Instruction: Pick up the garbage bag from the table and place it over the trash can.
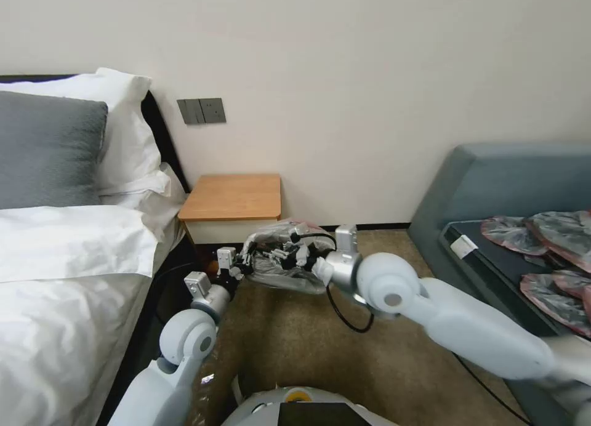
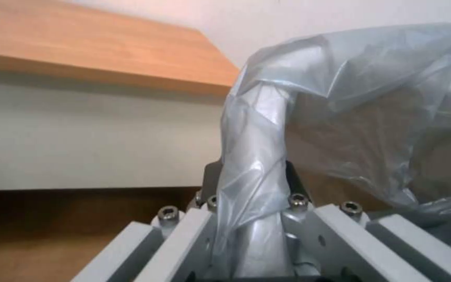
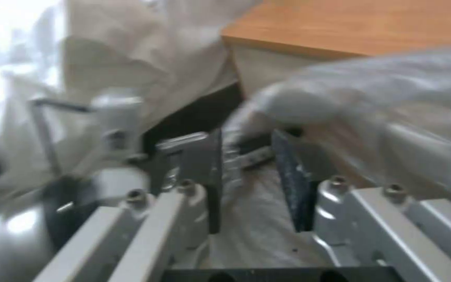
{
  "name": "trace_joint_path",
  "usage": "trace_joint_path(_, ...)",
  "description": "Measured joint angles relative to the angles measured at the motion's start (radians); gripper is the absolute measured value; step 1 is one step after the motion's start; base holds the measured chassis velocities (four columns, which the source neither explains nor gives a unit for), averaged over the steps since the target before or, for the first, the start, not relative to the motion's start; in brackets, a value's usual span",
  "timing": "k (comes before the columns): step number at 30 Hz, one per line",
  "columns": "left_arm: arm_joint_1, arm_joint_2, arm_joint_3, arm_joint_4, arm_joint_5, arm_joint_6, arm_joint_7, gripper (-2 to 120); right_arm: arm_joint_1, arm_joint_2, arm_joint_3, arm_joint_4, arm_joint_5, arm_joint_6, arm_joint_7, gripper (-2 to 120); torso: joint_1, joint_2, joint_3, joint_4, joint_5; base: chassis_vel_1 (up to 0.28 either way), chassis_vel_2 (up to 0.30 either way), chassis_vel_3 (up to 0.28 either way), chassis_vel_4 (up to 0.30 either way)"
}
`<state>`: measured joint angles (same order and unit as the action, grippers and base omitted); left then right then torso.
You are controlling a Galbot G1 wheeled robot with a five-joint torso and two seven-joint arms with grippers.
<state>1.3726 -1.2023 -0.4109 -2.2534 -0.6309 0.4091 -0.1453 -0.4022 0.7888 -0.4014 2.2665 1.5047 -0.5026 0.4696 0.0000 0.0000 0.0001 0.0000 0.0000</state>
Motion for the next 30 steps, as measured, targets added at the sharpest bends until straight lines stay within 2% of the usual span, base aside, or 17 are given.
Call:
trace_joint_path(4,0.006,-0.007,-0.005,-0.011,0.004,-0.001,-0.004,3,0.027,0.058,-0.011,-0.021,0.134,0.011,0.176,3,0.000,0.000,0.000,0.0000,-0.0001,0.000,0.000,0.000,0.000)
trace_joint_path(5,0.006,-0.007,-0.005,-0.011,0.004,-0.001,-0.004,3,0.027,0.058,-0.011,-0.021,0.134,0.011,0.176,3,0.000,0.000,0.000,0.0000,-0.0001,0.000,0.000,0.000,0.000)
trace_joint_path(6,0.008,-0.008,-0.006,-0.012,0.007,-0.001,-0.005,3,0.033,0.077,-0.014,-0.024,0.167,0.018,0.227,0,0.000,0.000,0.000,-0.0002,-0.0001,0.000,0.000,0.000,0.000)
trace_joint_path(8,0.011,-0.010,-0.008,-0.015,0.013,-0.002,-0.006,3,0.041,0.102,-0.019,-0.028,0.207,0.025,0.297,0,0.000,0.000,0.000,0.0000,-0.0001,0.000,0.000,0.000,0.000)
trace_joint_path(14,0.016,-0.013,-0.014,-0.024,0.024,-0.011,-0.009,3,0.076,0.148,-0.063,-0.037,0.252,0.041,0.410,0,0.000,0.000,0.000,0.0001,-0.0002,0.000,0.000,0.000,0.000)
trace_joint_path(16,0.015,-0.014,-0.014,-0.024,0.036,-0.024,-0.009,3,0.086,0.178,-0.079,-0.037,0.294,0.059,0.483,0,0.000,0.000,0.000,0.0001,0.0000,0.000,0.000,0.000,0.000)
trace_joint_path(20,0.012,-0.014,-0.014,-0.023,0.047,-0.028,-0.003,3,0.091,0.192,-0.094,-0.040,0.288,0.050,0.518,0,0.000,0.000,0.000,0.0001,-0.0001,0.000,0.000,0.000,0.000)
trace_joint_path(30,0.004,0.004,-0.022,-0.022,0.078,-0.028,0.039,3,0.150,0.176,-0.149,-0.085,0.236,-0.129,0.512,0,0.000,0.000,0.000,-0.0001,0.0000,0.000,0.000,0.000,0.000)
